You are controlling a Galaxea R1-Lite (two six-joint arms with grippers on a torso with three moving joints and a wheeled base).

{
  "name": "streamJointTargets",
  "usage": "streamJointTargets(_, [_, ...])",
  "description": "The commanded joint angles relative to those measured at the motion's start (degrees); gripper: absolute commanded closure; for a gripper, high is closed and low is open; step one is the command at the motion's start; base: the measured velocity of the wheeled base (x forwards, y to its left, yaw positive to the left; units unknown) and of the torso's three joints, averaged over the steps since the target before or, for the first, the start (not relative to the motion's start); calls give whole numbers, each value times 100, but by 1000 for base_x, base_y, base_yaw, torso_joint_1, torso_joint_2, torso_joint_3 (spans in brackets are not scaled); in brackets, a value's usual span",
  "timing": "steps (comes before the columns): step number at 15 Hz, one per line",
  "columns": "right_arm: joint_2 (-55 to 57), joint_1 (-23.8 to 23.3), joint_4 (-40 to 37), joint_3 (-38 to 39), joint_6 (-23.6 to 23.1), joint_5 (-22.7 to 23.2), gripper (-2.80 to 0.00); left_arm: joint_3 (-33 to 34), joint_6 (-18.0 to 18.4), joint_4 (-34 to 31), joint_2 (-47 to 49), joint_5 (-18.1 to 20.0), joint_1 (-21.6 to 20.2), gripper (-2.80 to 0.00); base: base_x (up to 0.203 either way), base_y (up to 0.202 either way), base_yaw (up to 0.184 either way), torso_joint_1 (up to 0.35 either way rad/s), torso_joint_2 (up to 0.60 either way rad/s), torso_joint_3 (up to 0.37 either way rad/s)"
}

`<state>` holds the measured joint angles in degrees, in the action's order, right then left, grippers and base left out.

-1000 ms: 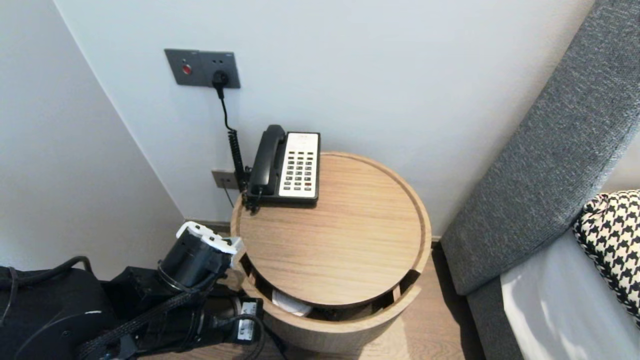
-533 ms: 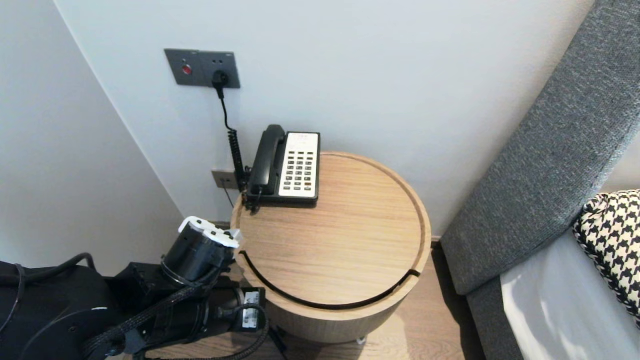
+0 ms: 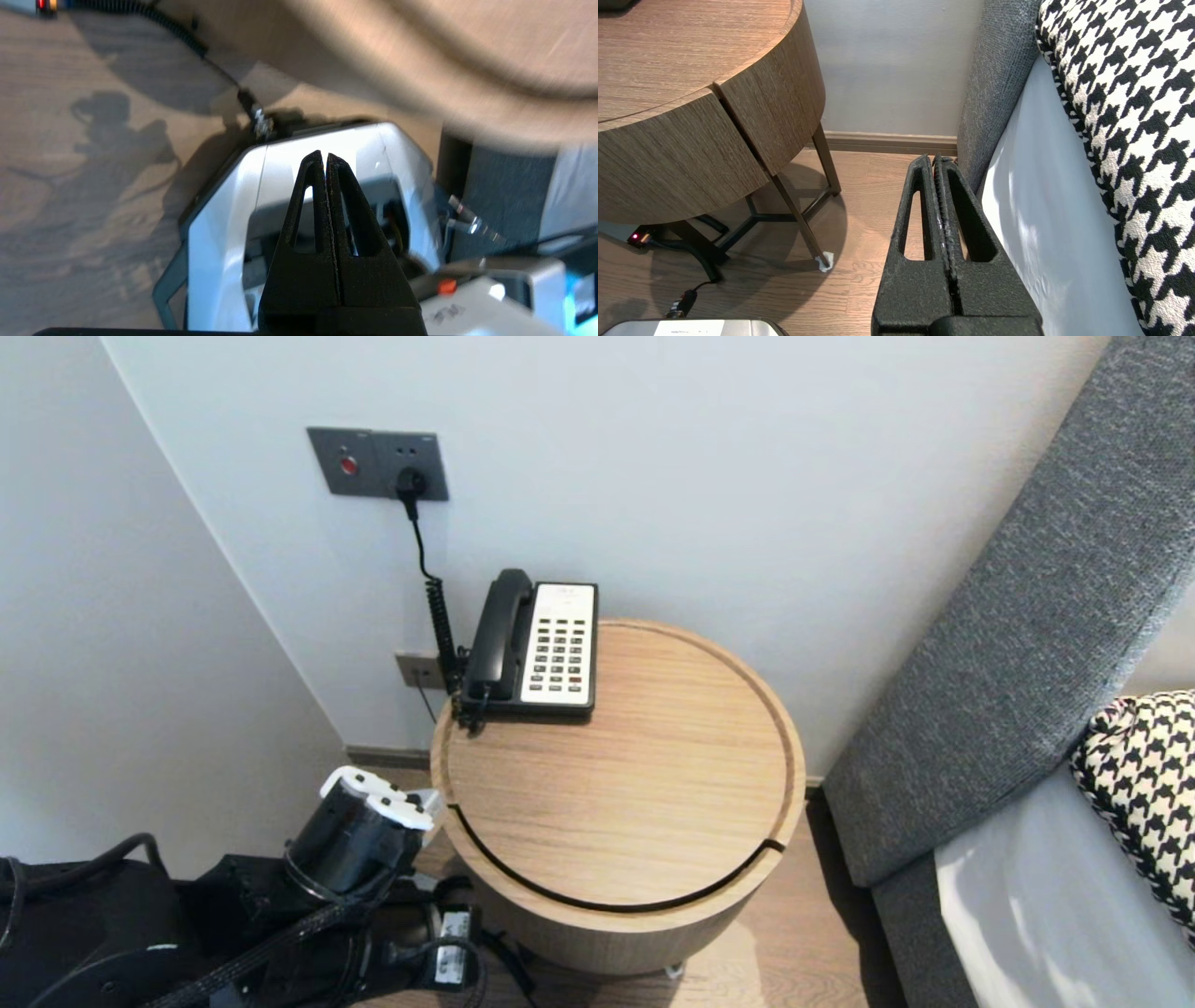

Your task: Close the nightstand drawer, then open the nightstand drawer

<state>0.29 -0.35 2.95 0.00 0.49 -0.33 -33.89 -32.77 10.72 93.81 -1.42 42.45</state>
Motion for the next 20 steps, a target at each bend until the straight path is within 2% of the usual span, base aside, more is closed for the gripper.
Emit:
streamJointTargets(1, [6,0,4,141,-5,-2,0,312,-19,-6,-343,-2,-4,0,0,0,0,0,0,0])
streamJointTargets(4, [4,0,4,146,-4,-2,0,687,-14,-28,-1043,-65,-300,0,0,0,0,0,0,0])
streamJointTargets(6, [6,0,4,148,-5,-2,0,772,61,-136,-1684,-158,-835,0,0,0,0,0,0,0])
streamJointTargets(8, [6,0,4,141,-5,-2,0,777,472,-389,-2452,-182,-1746,0,0,0,0,0,0,0])
streamJointTargets(10, [-2,0,4,148,-3,-2,0,772,1055,-692,-3346,-179,-2437,0,0,0,0,0,0,0])
streamJointTargets(13, [3,0,4,143,1,-2,0,907,1468,-1149,-4600,-136,-3014,0,0,0,0,0,0,0])
streamJointTargets(16, [3,0,4,141,-5,-2,0,1356,1711,-1616,-5652,229,-3524,0,0,0,0,0,0,0])
streamJointTargets(18, [6,0,4,141,-5,-2,0,1691,2011,-1941,-6274,480,-3825,0,0,0,0,0,0,0])
streamJointTargets(20, [1,0,4,141,-2,-2,0,2050,2376,-2145,-6831,575,-4050,0,0,0,0,0,0,0])
